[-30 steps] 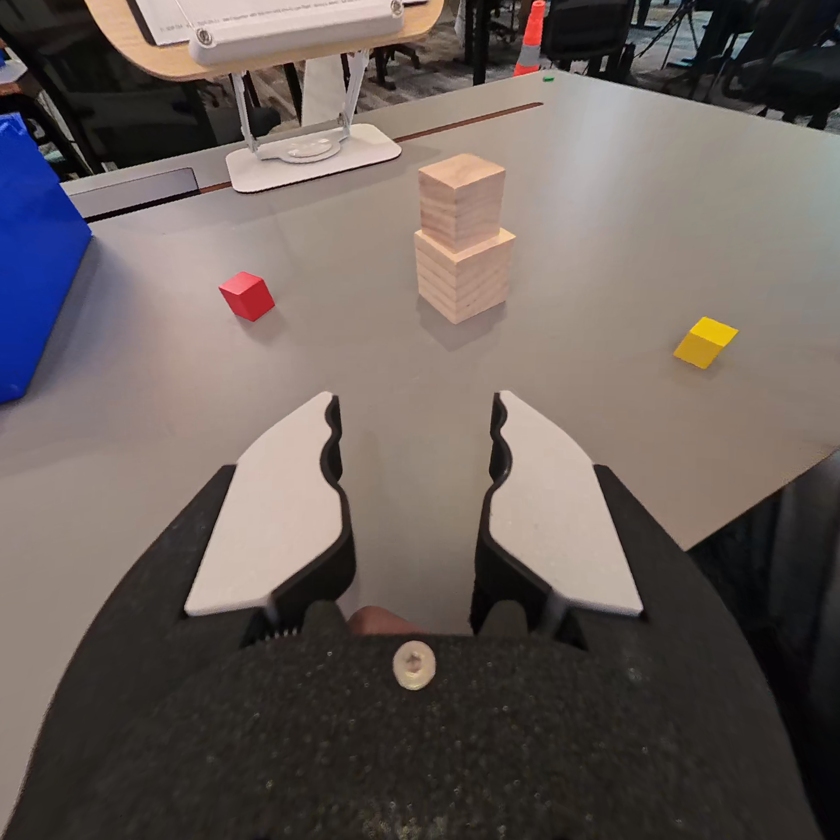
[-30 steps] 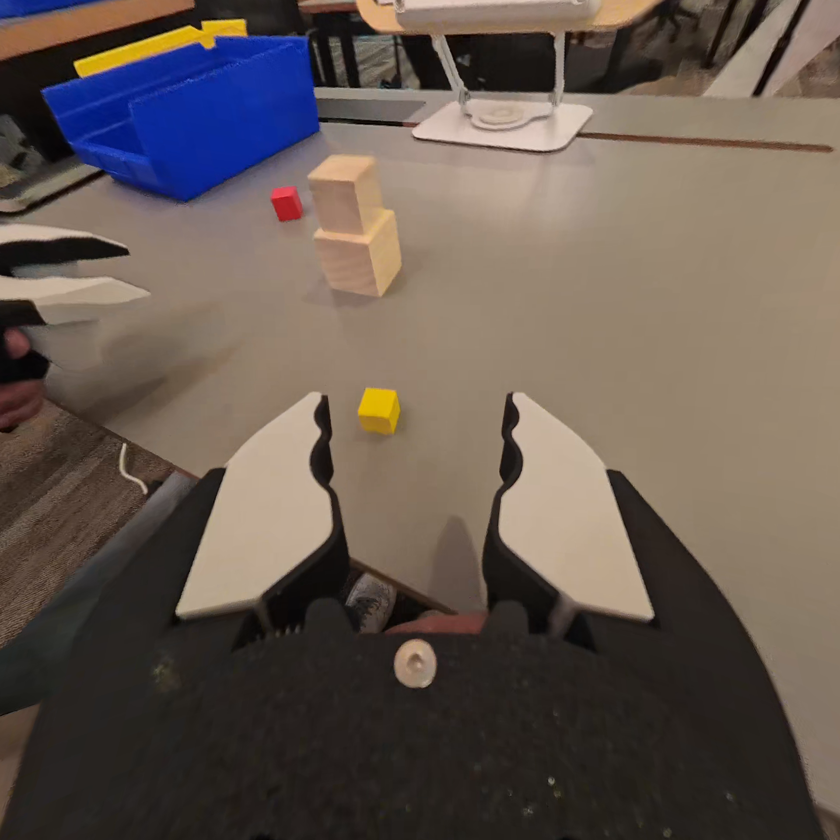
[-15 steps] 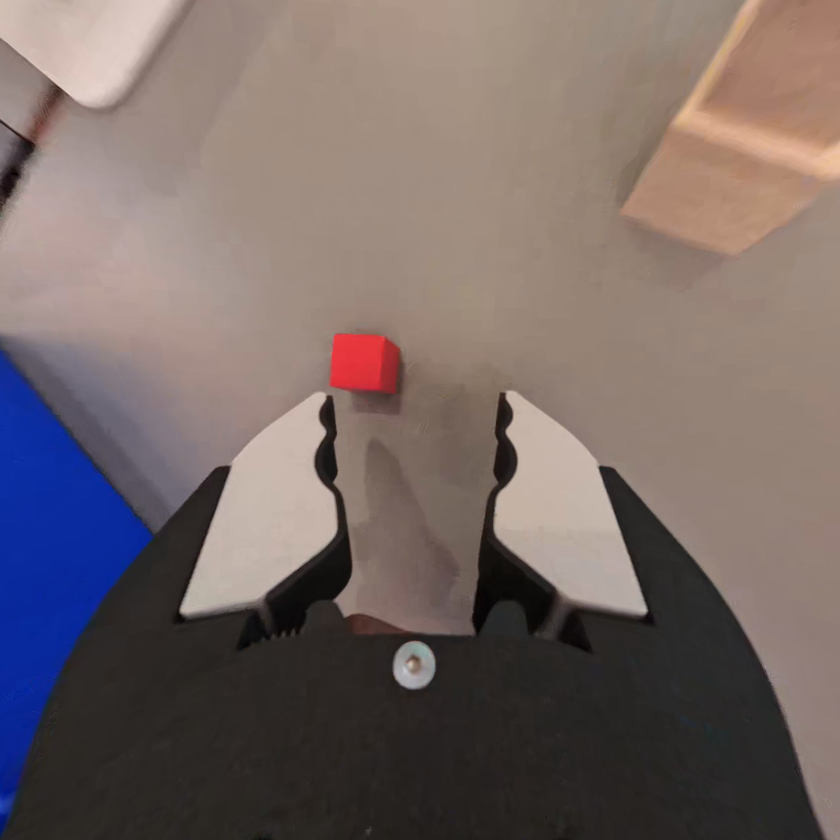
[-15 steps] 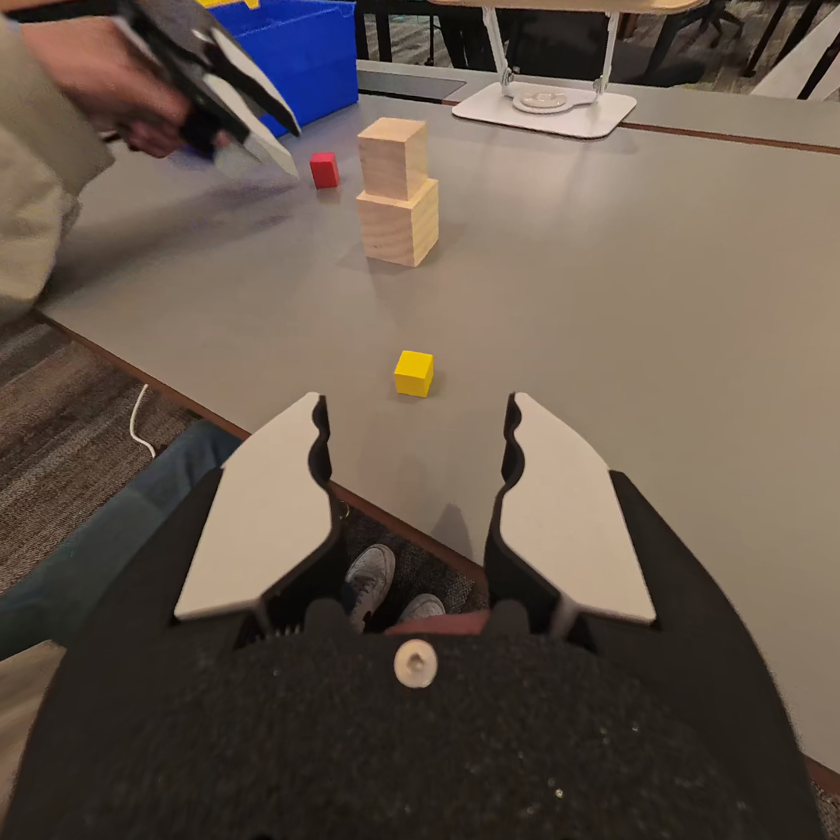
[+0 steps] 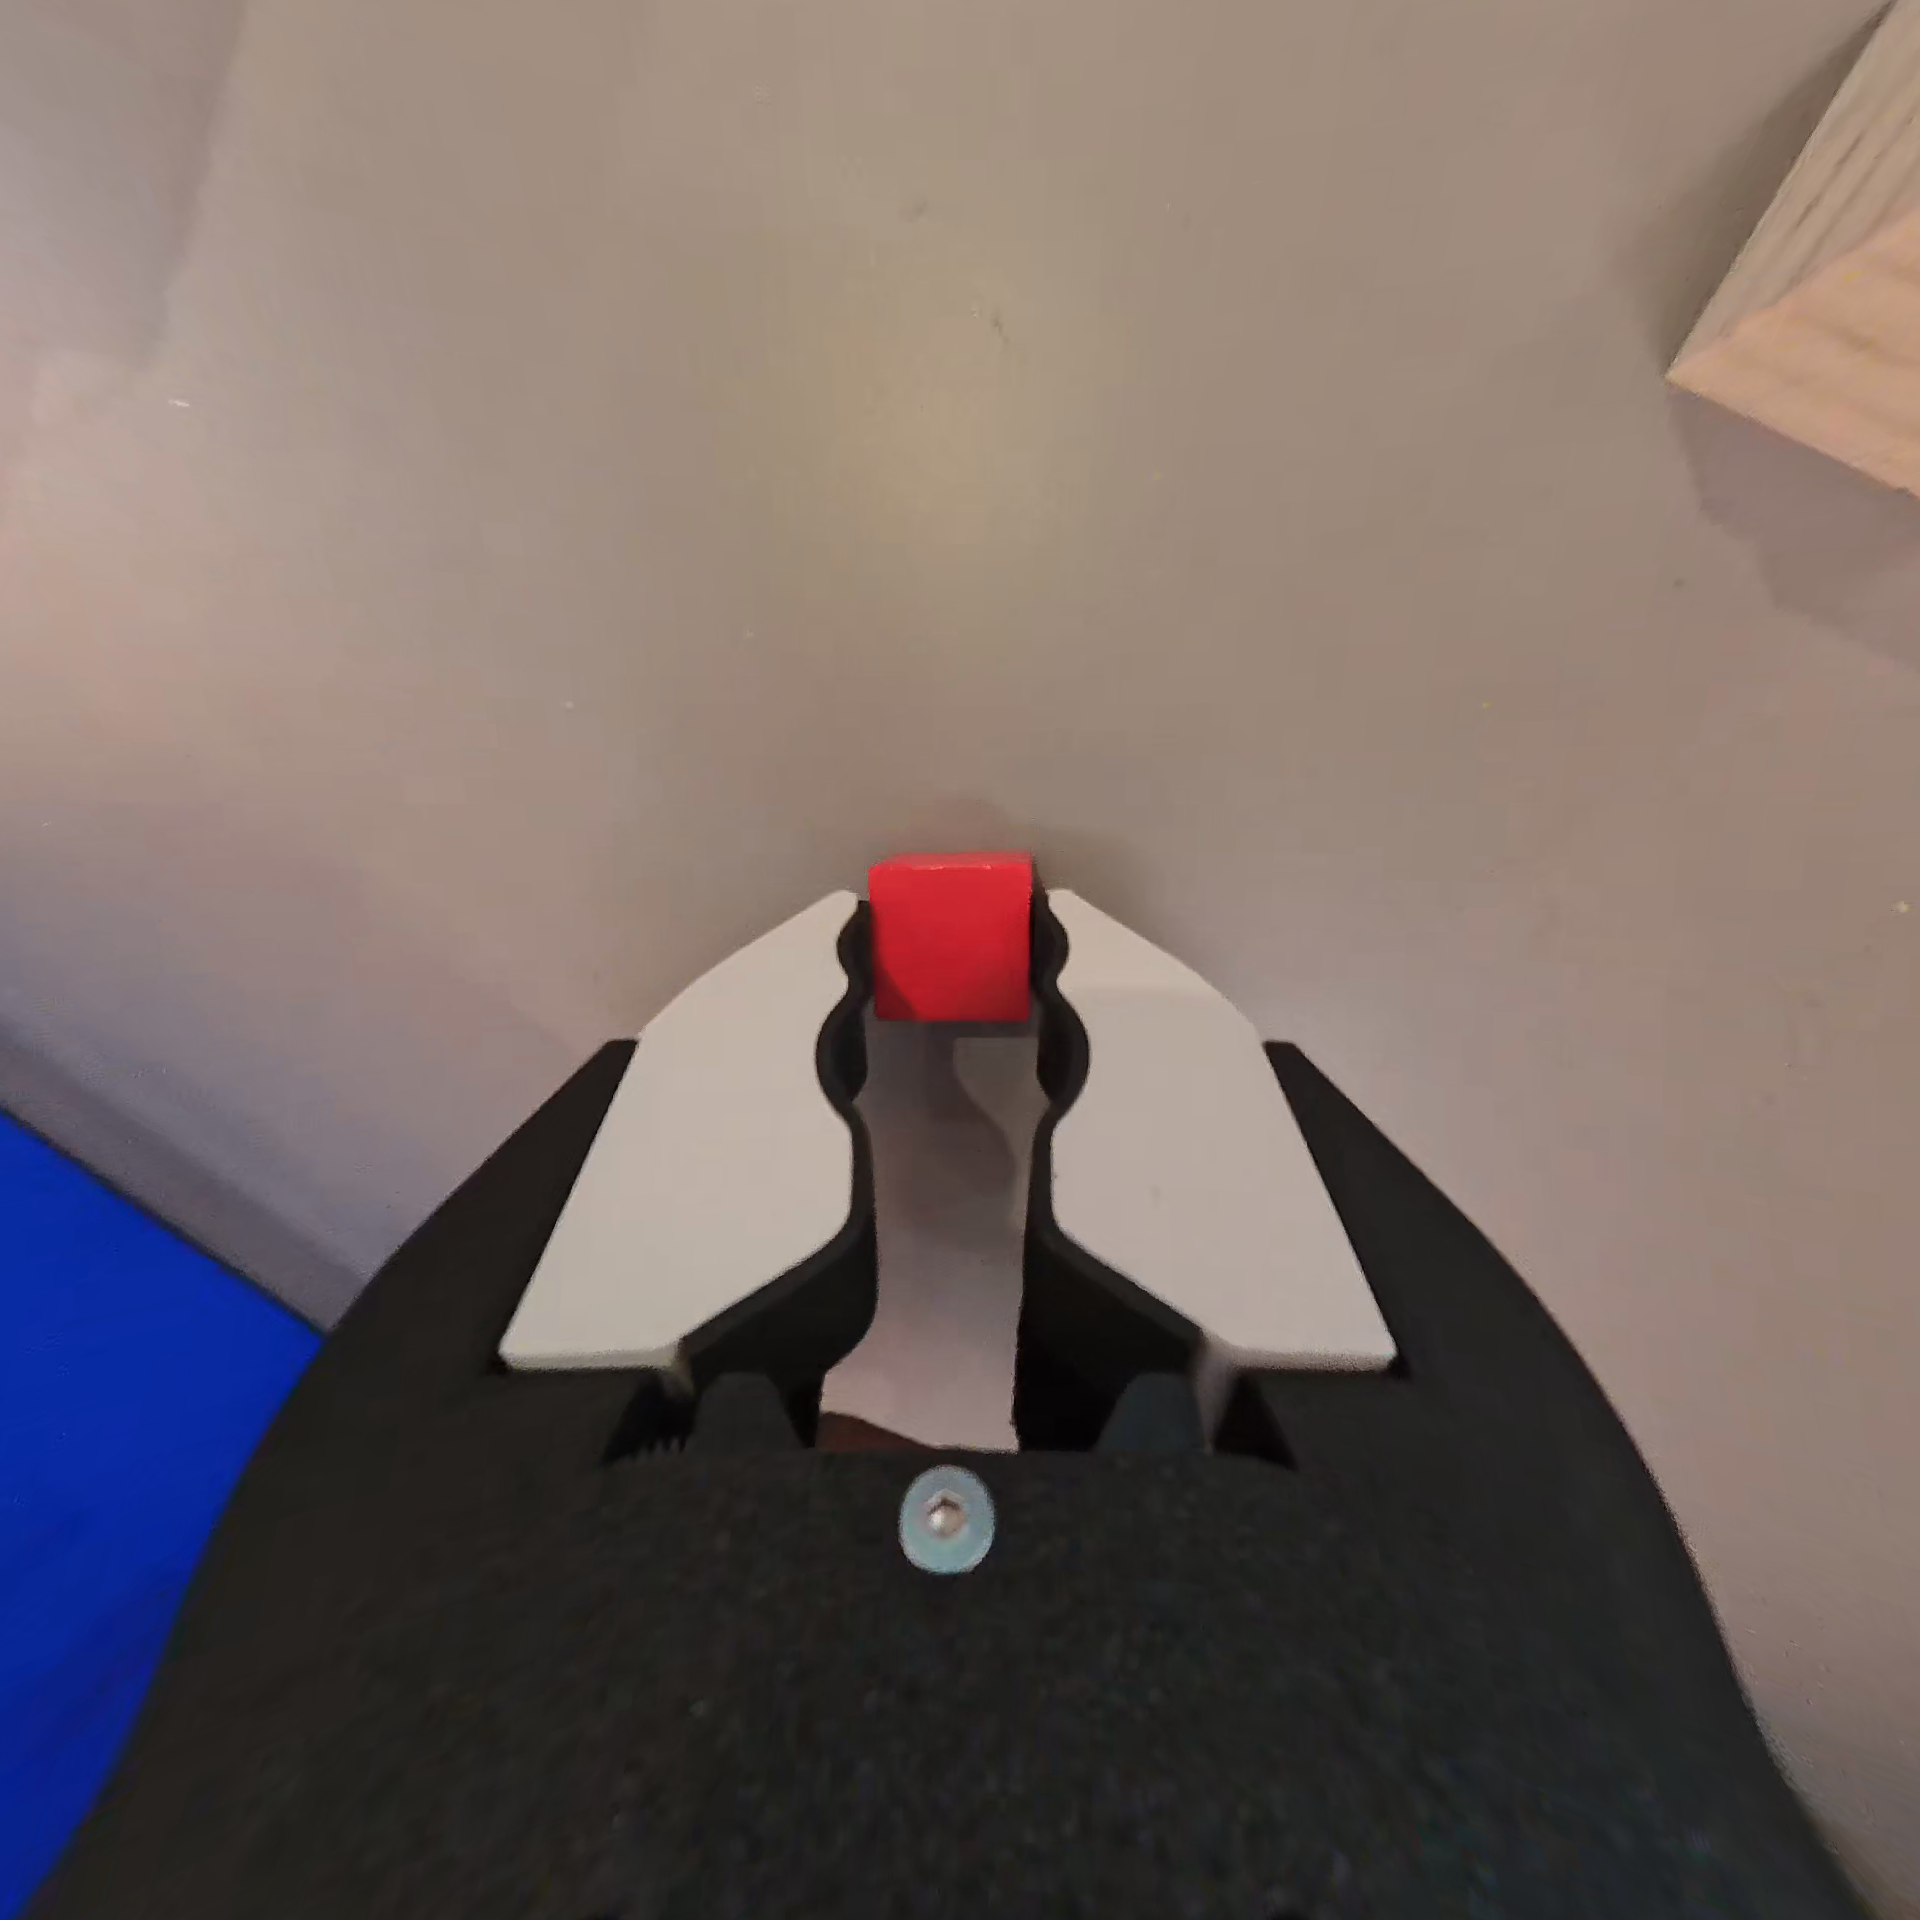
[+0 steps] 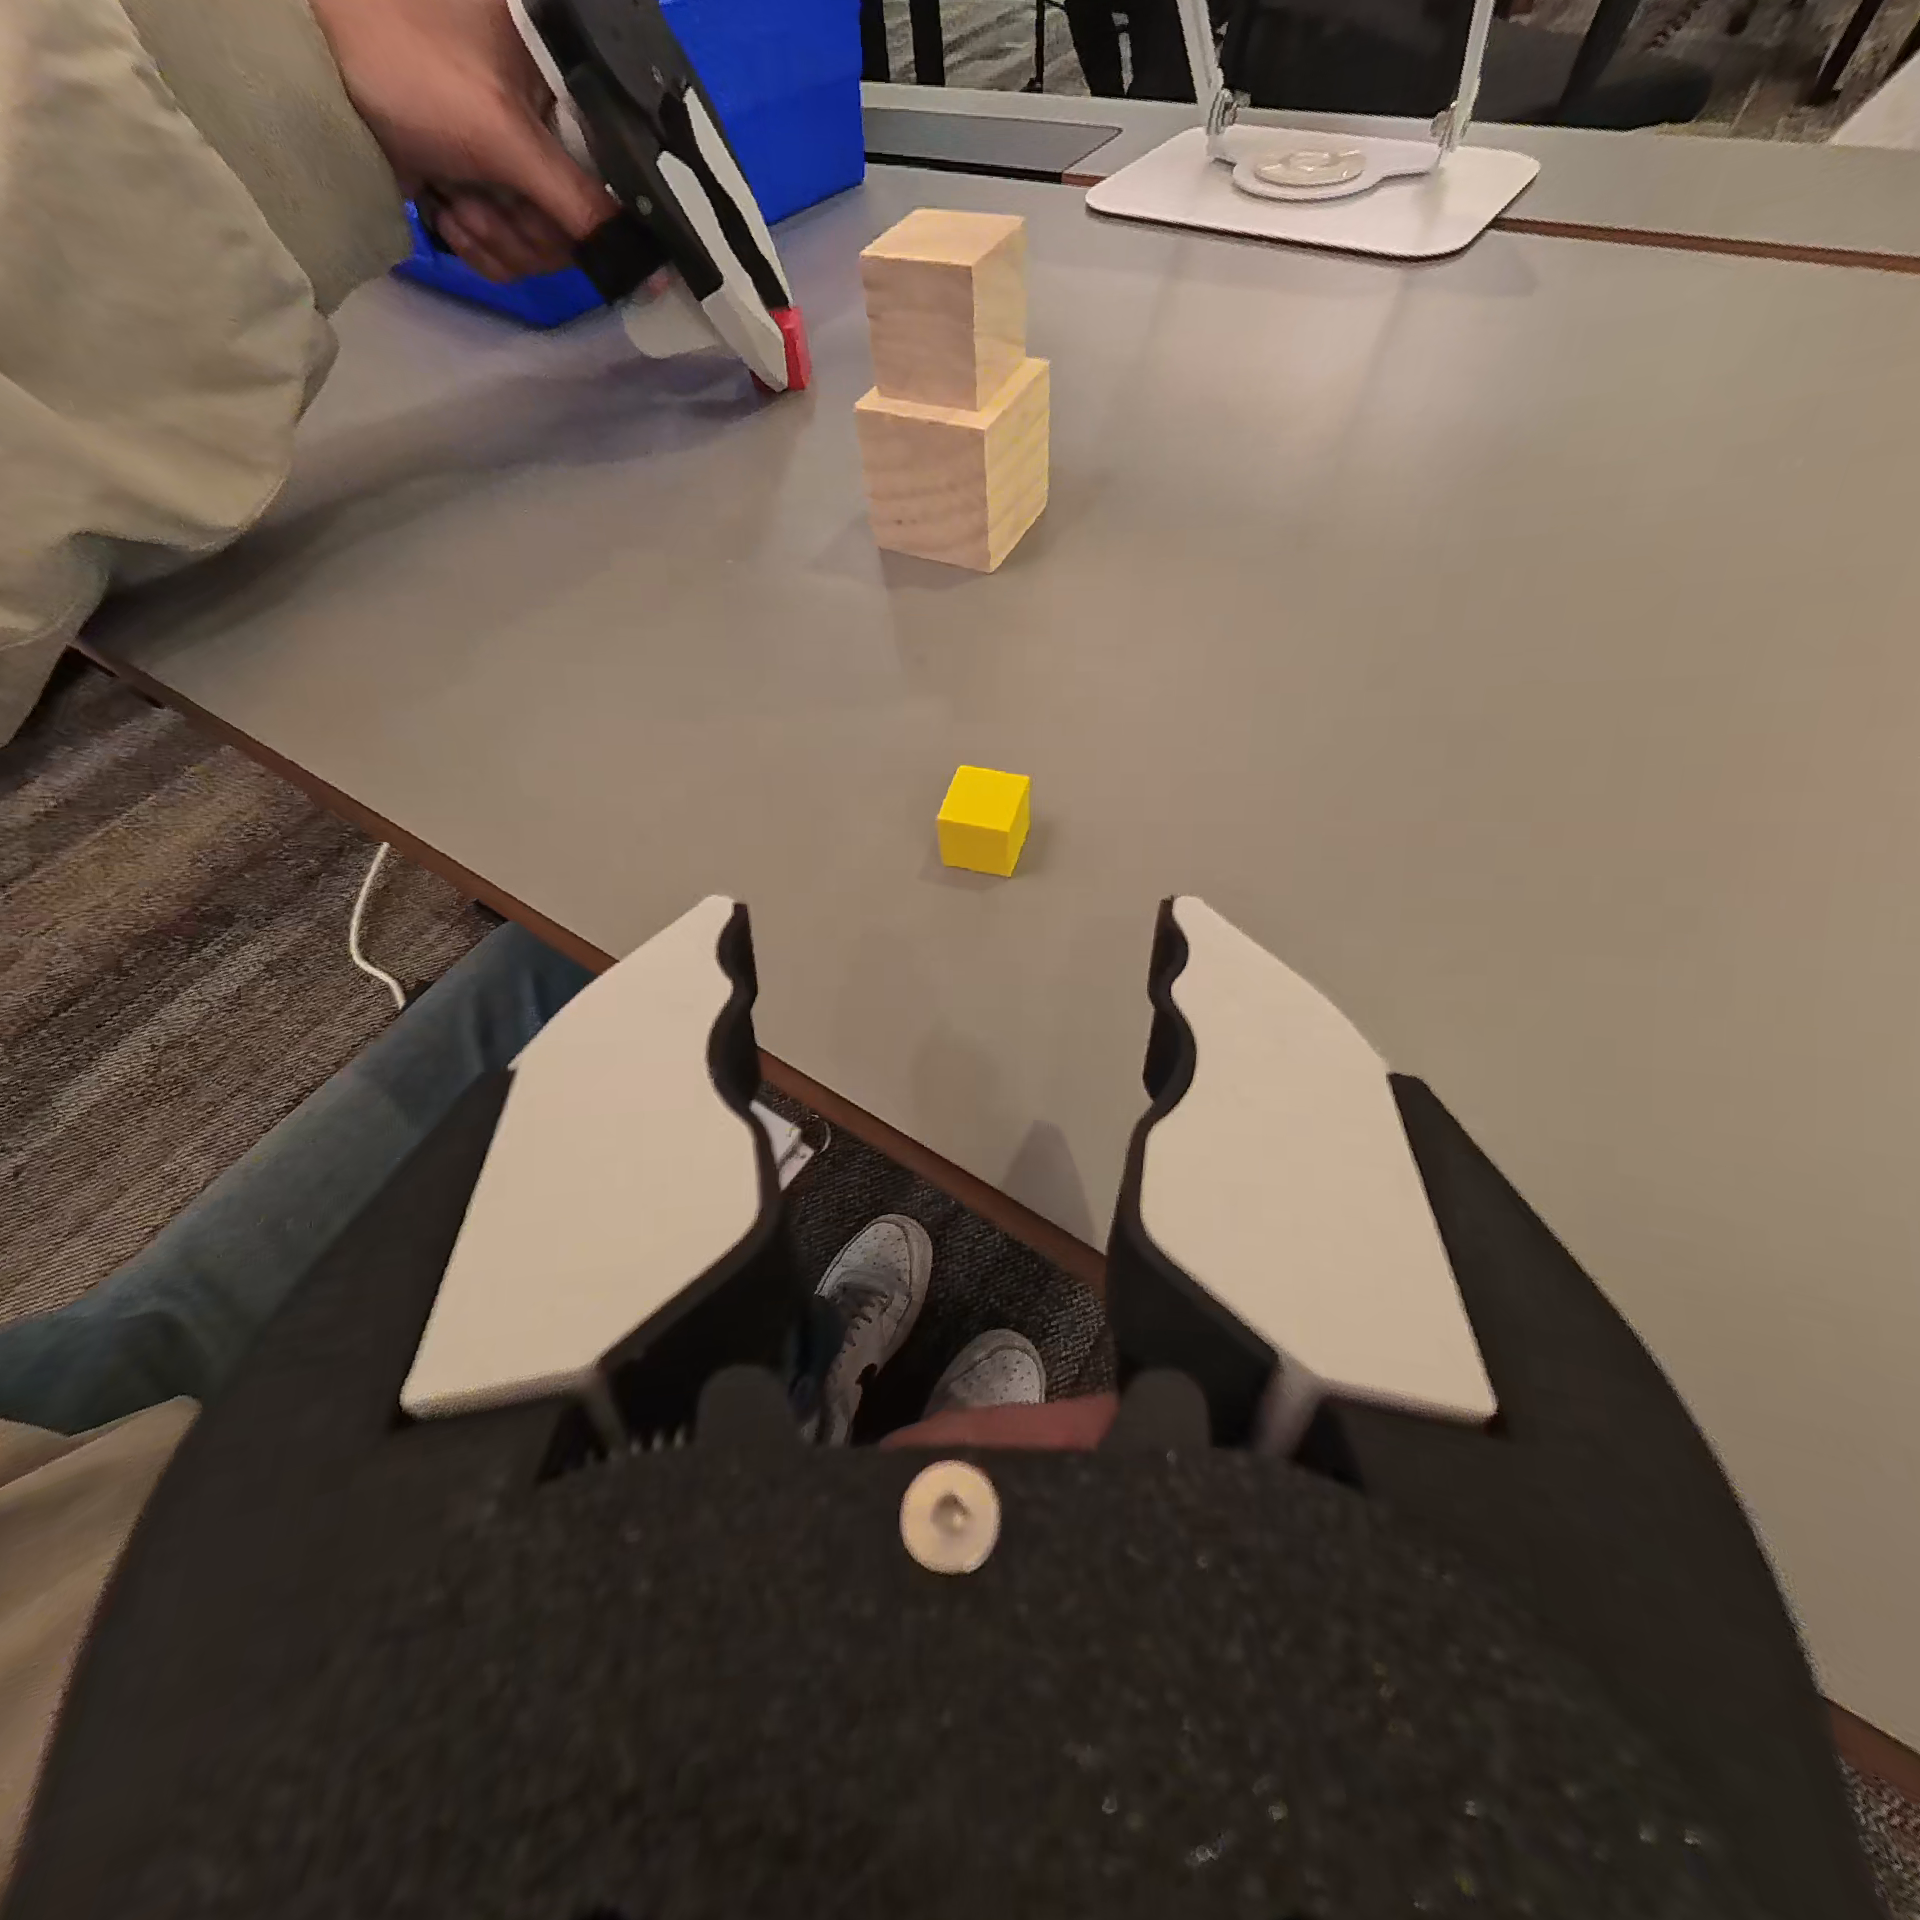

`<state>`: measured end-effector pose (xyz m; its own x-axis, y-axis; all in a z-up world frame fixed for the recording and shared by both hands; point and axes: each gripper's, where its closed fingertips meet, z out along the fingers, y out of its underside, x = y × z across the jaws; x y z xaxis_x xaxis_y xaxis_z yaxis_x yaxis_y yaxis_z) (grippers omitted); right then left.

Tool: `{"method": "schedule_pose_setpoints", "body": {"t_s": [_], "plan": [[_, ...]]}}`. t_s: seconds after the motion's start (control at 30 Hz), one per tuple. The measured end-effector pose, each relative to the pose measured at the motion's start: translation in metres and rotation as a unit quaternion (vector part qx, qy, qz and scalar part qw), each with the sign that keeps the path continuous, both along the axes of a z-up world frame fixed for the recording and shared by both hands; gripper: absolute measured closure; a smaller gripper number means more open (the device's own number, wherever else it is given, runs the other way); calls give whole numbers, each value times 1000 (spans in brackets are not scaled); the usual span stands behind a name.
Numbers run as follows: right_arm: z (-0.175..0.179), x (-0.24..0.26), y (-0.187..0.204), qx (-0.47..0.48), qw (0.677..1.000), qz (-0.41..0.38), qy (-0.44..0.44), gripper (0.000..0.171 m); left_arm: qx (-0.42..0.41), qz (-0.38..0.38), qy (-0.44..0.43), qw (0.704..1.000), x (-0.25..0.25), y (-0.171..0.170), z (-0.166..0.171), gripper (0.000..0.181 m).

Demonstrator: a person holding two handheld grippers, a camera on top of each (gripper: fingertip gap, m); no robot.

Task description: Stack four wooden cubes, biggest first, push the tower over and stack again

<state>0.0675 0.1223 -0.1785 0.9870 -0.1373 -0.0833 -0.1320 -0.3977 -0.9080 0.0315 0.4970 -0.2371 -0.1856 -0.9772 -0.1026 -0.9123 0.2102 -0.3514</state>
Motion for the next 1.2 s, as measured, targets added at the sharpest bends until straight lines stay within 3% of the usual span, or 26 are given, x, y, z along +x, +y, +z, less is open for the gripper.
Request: {"method": "schedule_pose_setpoints", "body": {"t_s": [0.07,0.17,0.27,0.33,0.47,0.67,1.2], "plan": [[0,-1,0,-1,1000,2,2,98,1,-12,0,1000,-1,-4,7,153],[1,-1,0,0,1000,1,-3,99,-19,-47,-54,997,13,-30,52,153],[1,1,-1,-1,1000,-1,1,99,-33,-110,-103,988,32,-77,105,153],[1,2,-2,1,1000,-2,6,100,-26,-157,-102,982,41,-109,123,153],[3,2,-4,0,1000,-2,4,100,11,-207,-51,977,56,-142,115,153],[7,1,-6,0,1000,-2,-2,101,-23,-198,-27,980,71,-154,101,153],[0,-2,-5,-9,1000,9,7,103,-16,-210,-7,977,71,-150,88,149]]}}
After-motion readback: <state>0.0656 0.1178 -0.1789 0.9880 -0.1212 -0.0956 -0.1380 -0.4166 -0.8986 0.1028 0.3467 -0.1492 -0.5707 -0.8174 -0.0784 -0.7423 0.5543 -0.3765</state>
